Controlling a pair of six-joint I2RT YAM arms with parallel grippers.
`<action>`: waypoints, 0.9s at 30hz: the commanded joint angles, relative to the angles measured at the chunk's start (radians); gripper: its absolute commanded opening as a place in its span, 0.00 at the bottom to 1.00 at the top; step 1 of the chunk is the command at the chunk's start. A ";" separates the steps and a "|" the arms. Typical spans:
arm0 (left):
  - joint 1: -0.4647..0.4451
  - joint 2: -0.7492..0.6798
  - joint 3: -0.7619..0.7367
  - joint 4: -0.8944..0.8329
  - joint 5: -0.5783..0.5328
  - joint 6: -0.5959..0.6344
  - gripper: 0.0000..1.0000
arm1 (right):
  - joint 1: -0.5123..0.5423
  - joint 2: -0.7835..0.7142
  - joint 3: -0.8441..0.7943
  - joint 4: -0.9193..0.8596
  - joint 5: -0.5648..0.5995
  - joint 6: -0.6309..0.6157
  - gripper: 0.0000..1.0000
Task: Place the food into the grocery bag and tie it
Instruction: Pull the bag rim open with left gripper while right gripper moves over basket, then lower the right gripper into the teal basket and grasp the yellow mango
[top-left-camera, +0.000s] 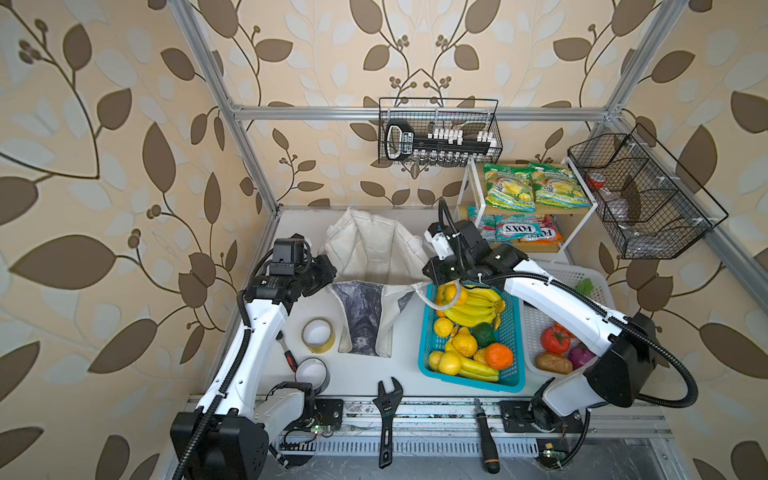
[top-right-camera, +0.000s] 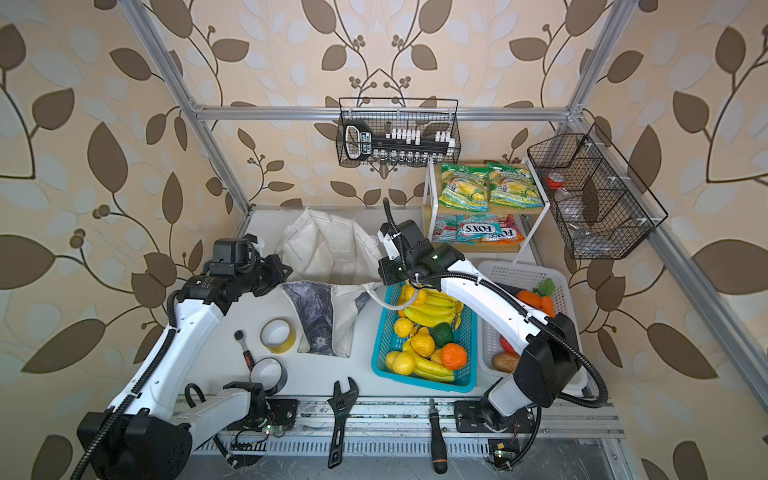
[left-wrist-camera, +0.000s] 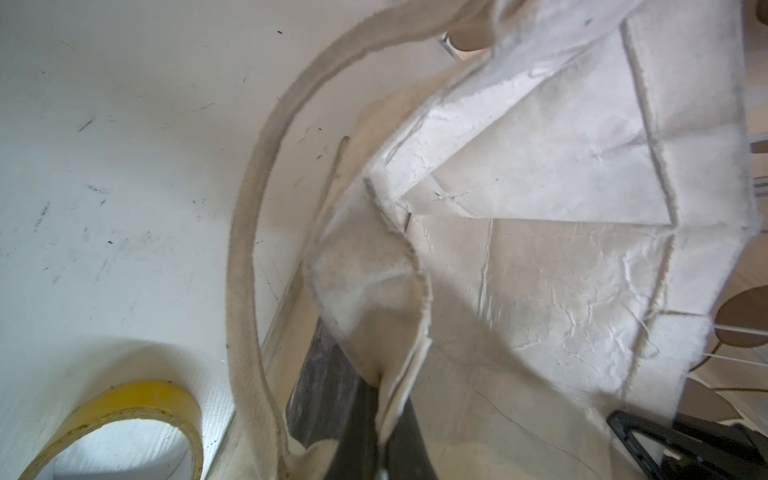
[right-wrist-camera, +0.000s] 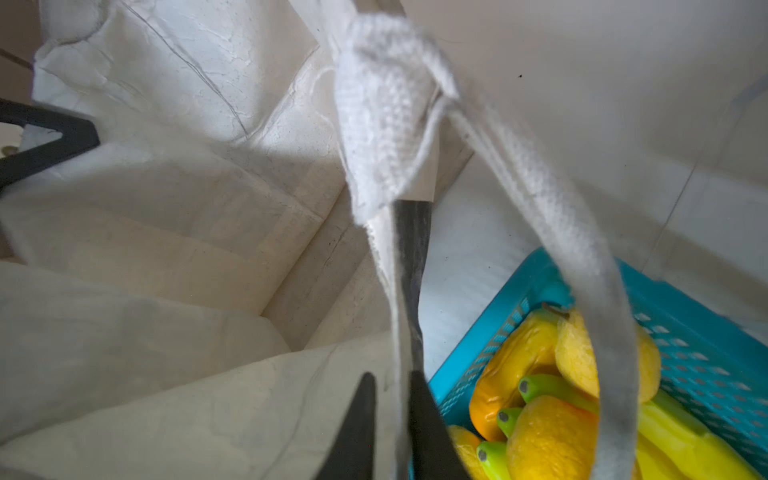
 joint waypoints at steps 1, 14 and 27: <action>0.009 -0.024 -0.003 0.073 0.000 0.024 0.00 | -0.006 -0.036 -0.019 0.044 0.022 -0.009 0.45; 0.019 -0.088 -0.017 0.055 -0.095 0.004 0.00 | -0.193 -0.322 -0.300 0.216 0.001 0.048 0.95; 0.019 -0.070 -0.031 0.115 0.086 -0.018 0.00 | -0.280 -0.294 -0.502 0.156 0.277 0.066 0.92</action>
